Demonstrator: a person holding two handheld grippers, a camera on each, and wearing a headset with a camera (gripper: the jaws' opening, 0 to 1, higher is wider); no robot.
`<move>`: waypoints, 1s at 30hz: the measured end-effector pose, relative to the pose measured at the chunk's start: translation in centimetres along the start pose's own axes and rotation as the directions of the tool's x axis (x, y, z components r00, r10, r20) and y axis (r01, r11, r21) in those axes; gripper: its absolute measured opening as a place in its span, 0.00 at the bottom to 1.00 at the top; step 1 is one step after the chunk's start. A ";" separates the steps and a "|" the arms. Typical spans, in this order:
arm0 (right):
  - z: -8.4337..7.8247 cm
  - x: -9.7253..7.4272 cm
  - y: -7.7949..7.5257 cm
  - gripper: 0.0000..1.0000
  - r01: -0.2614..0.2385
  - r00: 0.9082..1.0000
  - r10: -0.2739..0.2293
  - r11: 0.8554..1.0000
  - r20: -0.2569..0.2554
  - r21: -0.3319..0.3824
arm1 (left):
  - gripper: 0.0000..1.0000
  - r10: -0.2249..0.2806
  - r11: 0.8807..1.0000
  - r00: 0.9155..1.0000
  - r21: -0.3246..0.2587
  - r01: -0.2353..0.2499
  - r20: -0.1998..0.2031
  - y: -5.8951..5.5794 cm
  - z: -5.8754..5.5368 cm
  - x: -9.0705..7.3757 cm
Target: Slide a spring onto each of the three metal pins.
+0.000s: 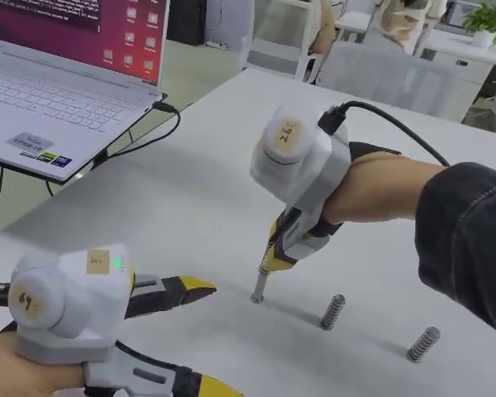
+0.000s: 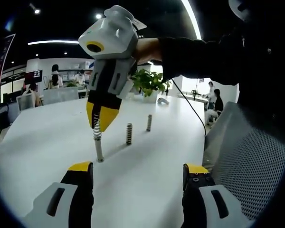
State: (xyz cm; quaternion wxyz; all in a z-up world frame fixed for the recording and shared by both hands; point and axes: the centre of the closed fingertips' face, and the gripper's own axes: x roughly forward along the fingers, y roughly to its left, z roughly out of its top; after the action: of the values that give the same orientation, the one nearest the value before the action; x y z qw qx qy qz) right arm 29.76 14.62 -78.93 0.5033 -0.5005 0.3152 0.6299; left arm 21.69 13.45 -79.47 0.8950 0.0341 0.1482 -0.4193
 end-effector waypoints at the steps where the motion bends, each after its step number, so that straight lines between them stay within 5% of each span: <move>1: 0.0 0.2 0.0 0.08 -0.002 1.000 0.002 1.000 -0.002 0.000 | 0.73 -0.001 1.000 1.000 0.000 0.001 0.000 0.0 0.0 0.0; 30: -1.3 4.5 -0.6 0.09 -0.039 0.997 0.039 0.999 -0.061 0.001 | 0.73 0.004 1.000 1.000 -0.010 -0.004 -0.004 0.3 -0.3 -0.2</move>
State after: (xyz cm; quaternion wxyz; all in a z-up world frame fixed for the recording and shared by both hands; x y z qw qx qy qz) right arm 30.75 15.04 -83.49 0.4811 -0.5134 0.3399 0.6241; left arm 21.71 13.80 -79.75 0.8956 0.0309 0.1521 -0.4169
